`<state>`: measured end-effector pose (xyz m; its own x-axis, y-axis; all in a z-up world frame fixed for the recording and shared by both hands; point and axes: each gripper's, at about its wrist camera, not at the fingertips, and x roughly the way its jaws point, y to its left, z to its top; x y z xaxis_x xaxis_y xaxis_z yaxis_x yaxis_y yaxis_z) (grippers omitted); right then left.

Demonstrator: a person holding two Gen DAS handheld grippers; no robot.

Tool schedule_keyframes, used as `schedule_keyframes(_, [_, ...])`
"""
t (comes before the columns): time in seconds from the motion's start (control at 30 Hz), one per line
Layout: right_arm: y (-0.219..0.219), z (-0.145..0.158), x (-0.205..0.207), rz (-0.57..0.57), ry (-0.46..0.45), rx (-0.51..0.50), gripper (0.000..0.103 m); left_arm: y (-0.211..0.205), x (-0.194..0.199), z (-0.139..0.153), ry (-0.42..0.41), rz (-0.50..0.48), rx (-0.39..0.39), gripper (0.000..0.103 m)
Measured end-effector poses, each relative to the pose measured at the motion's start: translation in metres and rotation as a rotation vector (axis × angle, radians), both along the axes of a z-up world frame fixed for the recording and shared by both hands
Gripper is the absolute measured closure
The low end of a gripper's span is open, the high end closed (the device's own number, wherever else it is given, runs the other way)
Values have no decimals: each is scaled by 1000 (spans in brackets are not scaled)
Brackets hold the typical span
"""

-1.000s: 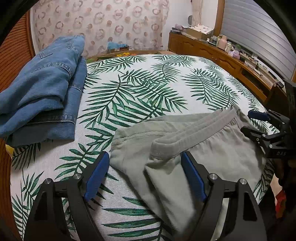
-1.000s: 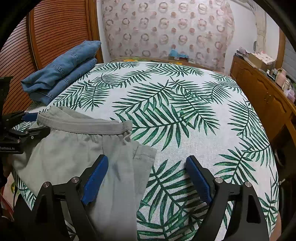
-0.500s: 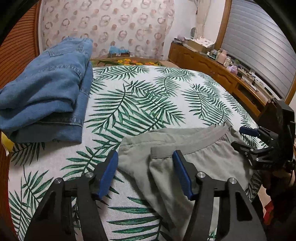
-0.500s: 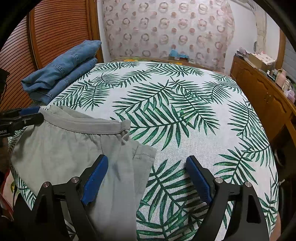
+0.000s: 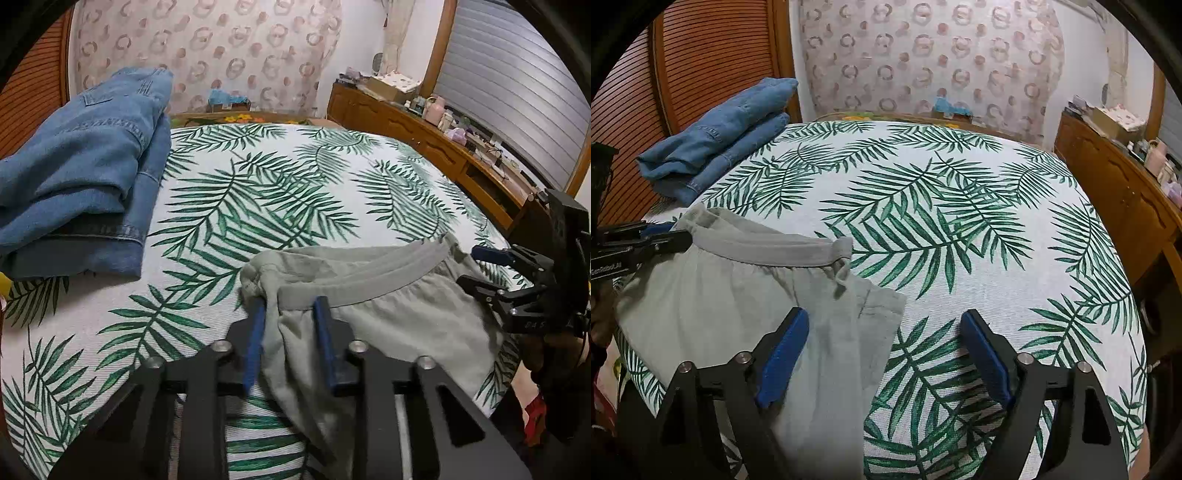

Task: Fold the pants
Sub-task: 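Grasp the grey waistband edge of the pants with the left tool, then pinch the pants waistband with the right tool while the left tool holds the other end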

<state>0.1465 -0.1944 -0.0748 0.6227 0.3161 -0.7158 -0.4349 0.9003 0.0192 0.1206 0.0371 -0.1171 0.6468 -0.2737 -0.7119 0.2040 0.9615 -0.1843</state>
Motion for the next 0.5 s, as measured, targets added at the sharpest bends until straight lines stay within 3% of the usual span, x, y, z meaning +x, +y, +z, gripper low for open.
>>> schedule_keyframes(0.27, [0, 2, -3, 19, 5, 6, 30, -1, -7, 9, -43, 9, -32, 83])
schedule_keyframes(0.5, [5, 6, -7, 65, 31, 23, 60, -8, -16, 20, -87, 5, -41, 83])
